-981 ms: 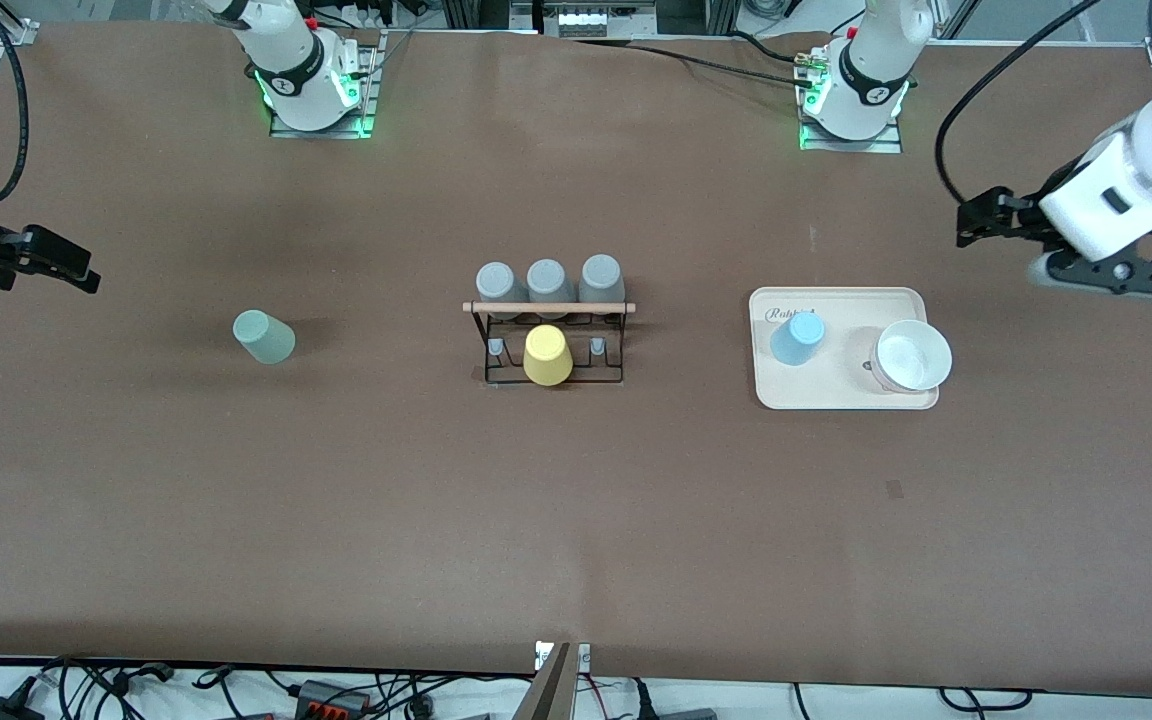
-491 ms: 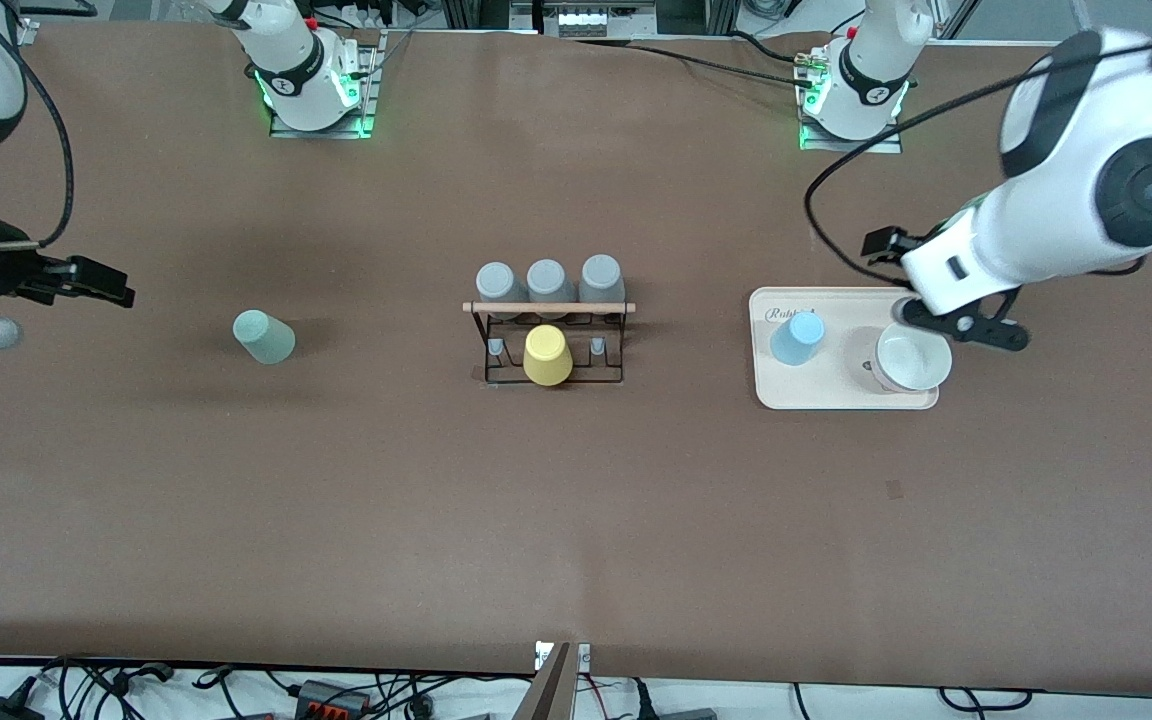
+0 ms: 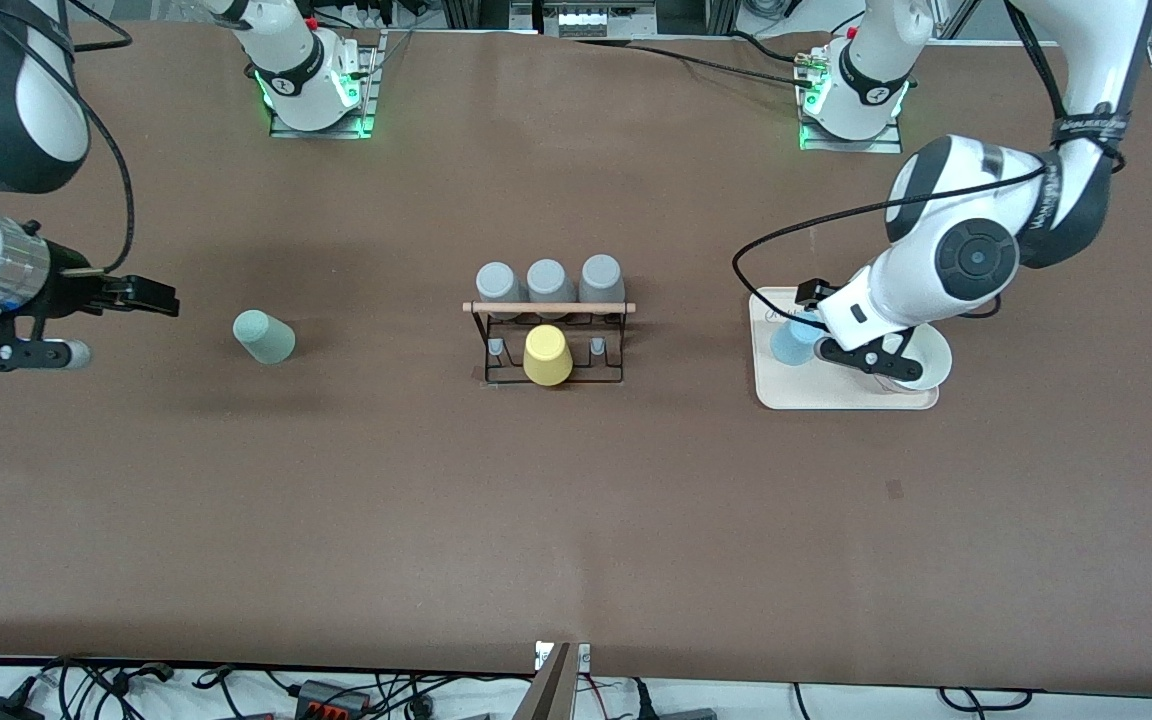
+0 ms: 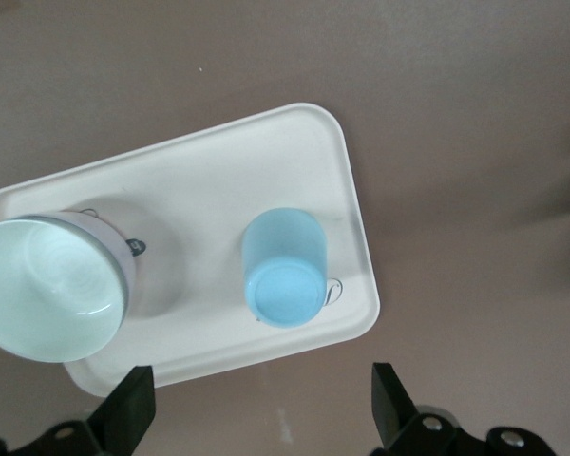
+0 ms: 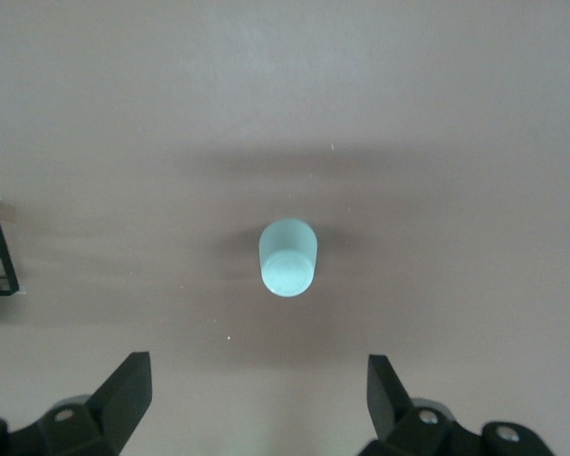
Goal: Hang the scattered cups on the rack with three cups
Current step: 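Reach the left gripper to the blue cup while the right gripper reaches the teal cup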
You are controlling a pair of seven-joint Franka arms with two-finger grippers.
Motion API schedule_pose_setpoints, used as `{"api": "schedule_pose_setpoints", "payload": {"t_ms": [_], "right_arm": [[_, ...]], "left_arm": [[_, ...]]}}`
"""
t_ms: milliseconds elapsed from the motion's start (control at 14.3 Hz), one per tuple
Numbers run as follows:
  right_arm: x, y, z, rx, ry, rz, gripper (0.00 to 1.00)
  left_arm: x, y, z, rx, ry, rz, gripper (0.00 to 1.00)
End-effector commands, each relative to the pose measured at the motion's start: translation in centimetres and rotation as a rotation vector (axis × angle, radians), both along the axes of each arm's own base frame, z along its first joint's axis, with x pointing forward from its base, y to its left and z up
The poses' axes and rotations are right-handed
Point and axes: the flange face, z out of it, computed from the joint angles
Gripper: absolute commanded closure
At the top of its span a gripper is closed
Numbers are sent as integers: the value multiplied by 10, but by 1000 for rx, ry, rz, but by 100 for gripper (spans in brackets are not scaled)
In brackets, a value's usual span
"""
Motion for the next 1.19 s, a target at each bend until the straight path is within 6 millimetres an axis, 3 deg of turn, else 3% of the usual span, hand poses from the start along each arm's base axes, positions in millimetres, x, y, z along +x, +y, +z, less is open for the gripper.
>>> {"api": "schedule_pose_setpoints", "payload": {"t_ms": [0, 140, 280, 491, 701, 1121], "right_arm": [[-6, 5, -35, -23, 39, -20, 0], [-7, 6, -84, -27, 40, -23, 0], [-25, 1, -122, -26, 42, -29, 0], [-35, -1, -149, -22, 53, -39, 0], [-57, -10, -192, -23, 42, -65, 0], [-68, -17, -219, -24, 28, -77, 0]], "left_arm": [[-43, 1, -26, -3, -84, -4, 0], [-52, -1, -45, -14, -113, -6, 0], [-55, -2, -57, -21, -126, -10, 0], [-52, 0, -80, -40, -153, 2, 0], [-48, -3, -89, -60, -196, -1, 0], [-58, -1, -112, -77, -277, -38, 0]]}}
